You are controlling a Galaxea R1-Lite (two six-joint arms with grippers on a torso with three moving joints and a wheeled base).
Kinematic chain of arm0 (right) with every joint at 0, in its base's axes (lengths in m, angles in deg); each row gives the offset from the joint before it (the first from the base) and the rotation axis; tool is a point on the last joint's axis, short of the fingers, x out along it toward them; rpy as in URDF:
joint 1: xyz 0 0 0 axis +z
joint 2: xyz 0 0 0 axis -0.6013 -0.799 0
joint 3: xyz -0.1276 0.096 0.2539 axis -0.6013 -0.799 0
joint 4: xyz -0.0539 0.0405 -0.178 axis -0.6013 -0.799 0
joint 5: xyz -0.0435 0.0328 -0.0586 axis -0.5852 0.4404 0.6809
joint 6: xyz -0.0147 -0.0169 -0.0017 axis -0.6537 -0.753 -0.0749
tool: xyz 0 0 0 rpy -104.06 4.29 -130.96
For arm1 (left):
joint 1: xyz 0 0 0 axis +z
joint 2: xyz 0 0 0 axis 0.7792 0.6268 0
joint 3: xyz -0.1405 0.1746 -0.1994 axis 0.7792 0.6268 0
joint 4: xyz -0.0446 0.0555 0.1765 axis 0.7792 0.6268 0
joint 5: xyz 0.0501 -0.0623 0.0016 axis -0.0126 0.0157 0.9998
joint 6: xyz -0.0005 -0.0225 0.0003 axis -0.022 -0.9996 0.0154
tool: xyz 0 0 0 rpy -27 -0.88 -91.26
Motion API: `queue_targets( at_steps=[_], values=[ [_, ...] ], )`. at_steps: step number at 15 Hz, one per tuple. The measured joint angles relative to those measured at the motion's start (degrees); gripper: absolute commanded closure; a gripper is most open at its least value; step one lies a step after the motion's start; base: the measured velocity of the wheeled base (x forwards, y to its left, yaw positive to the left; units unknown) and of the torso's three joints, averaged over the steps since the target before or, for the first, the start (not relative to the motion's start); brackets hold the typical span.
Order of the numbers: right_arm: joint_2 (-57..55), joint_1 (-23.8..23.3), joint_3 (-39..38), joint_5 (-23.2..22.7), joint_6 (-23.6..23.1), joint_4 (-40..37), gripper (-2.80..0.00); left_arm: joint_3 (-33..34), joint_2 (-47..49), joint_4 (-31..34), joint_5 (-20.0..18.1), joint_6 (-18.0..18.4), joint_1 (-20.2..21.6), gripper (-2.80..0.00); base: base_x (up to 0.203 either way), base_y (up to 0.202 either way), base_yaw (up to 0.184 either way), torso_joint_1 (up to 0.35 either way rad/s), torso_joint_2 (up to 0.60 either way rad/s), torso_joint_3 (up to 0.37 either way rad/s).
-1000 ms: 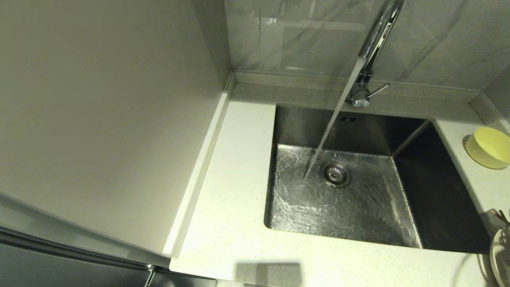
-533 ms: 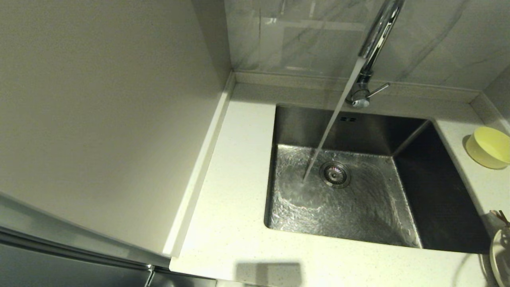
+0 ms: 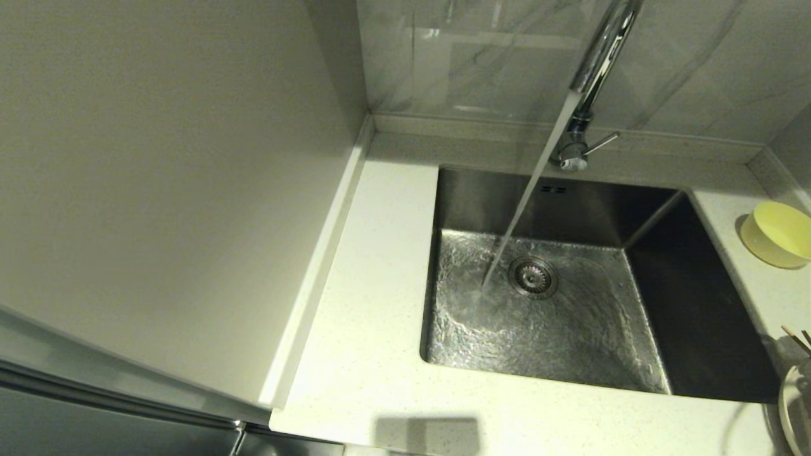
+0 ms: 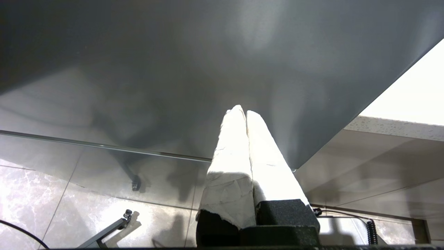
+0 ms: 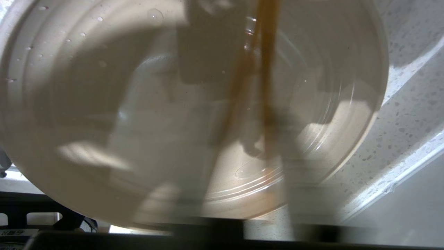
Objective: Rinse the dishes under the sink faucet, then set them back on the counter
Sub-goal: Rinse the chopsticks
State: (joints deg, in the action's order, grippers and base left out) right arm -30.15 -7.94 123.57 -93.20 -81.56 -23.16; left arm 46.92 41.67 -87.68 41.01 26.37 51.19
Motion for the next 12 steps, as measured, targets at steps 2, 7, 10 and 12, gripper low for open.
queue_targets(
  at_steps=[2,7,10,12],
  values=[
    [-0.4,-0.4,0.0,0.0,-0.3,0.1,0.00,0.0,0.0,0.0,0.0,0.0,0.0,0.00,0.000,0.000,0.000,0.000,0.00,0.000],
    [-1.4,-1.6,0.5,-0.1,-0.3,0.2,0.00,0.0,0.0,0.0,0.0,0.0,0.0,0.00,0.000,0.000,0.000,0.000,0.00,0.000],
    [-1.2,-2.1,1.9,-0.5,-0.1,0.0,0.00,0.0,0.0,0.0,0.0,0.0,0.0,0.00,0.000,0.000,0.000,0.000,0.00,0.000],
    [-0.2,-2.2,2.5,-0.9,0.0,-0.1,0.00,0.0,0.0,0.0,0.0,0.0,0.0,0.00,0.000,0.000,0.000,0.000,0.00,0.000]
  ],
)
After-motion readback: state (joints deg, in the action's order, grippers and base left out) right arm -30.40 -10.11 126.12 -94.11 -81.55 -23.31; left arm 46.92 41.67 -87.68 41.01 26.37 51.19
